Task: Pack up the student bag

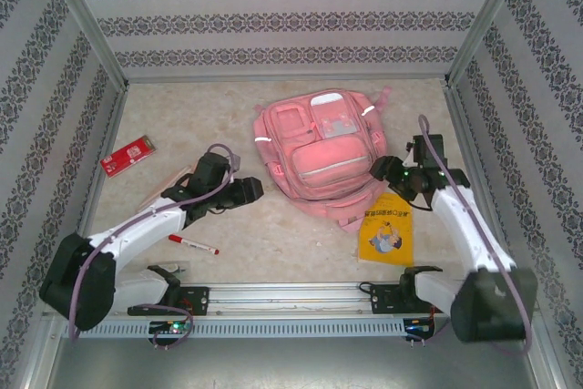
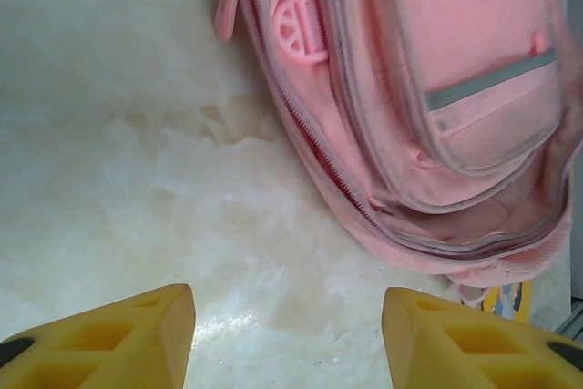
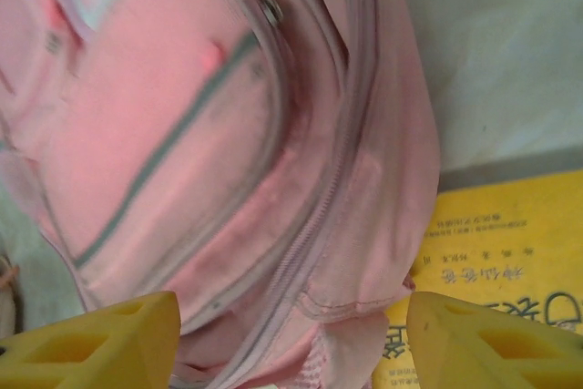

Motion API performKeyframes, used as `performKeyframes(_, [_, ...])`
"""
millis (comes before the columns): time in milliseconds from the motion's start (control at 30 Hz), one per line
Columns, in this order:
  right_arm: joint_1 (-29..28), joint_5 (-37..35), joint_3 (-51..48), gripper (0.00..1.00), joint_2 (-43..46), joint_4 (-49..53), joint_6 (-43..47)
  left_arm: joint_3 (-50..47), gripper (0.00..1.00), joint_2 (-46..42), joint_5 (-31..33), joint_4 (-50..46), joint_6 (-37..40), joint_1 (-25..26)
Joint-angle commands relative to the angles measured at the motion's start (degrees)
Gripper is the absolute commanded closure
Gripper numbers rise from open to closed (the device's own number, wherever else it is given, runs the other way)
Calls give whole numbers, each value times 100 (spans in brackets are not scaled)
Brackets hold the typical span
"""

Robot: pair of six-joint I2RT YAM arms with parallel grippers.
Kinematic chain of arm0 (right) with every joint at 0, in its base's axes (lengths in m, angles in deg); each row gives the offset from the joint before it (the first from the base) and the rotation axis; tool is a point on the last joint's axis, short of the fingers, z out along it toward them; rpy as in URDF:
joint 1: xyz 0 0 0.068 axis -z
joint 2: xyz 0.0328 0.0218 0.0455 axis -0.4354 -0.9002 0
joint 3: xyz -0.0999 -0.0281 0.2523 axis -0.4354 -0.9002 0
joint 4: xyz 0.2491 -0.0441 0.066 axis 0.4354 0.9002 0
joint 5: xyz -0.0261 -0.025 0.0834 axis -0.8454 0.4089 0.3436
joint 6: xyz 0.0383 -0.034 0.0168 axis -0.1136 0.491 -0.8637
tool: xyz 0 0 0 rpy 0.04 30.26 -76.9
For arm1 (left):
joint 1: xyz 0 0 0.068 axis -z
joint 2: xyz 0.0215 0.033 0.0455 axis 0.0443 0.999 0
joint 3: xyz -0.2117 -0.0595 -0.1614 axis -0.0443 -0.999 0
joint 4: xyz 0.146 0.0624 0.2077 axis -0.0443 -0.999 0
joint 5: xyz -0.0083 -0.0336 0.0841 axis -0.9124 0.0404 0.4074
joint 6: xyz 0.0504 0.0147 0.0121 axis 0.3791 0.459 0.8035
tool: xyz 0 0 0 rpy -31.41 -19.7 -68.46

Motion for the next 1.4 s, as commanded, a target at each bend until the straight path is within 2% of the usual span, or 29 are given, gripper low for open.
performKeyframes(0, [12,665,323,33,-570,141,249,252,43,393,13,331,-389,106])
performKeyframes(100, [3,480,419,36,-1075,-8,403,286,41,702,49,551,-552,115])
performKeyframes(200, [-108,785,461,58,-1466,-280,639,274,40,679,189,425,-536,115])
performKeyframes(267, [-298,1028,647,70,-1732,-255,947,121,40,339,470,244,-408,115])
performKeyframes(367, [-659,1346,860,82,-1953,-298,1172,-71,40,-306,919,-128,-127,110])
performKeyframes(467, [-1055,1593,962,98,-2128,-468,1237,25,40,-757,1123,-750,486,106])
performKeyframes(500, [-1178,1556,1002,99,-2179,-477,1236,73,40,-836,1198,-948,664,106])
performKeyframes(667, [-1791,1311,974,100,-2224,-585,1200,182,40,-1044,1330,-1543,1107,106])
performKeyframes(833, [-2037,1098,639,100,-2121,-541,1419,447,41,-1034,960,-2011,1598,106])
performKeyframes(967, [-2222,1024,247,100,-2130,-626,1742,752,42,-833,956,-2373,2043,106])
performKeyframes(1100, [-2443,472,457,100,-2503,-195,2262,567,41,-765,1048,-2179,1712,106])
performKeyframes(1133, [-2473,337,520,96,-2626,-110,2236,420,41,-755,1056,-1922,1482,106])
performKeyframes(1233, [-2589,371,347,70,-2695,-338,1857,125,42,-575,859,-1123,967,110])
performKeyframes(1367, [-2706,-105,4,60,-1974,-352,1452,257,43,-235,801,-936,697,155])
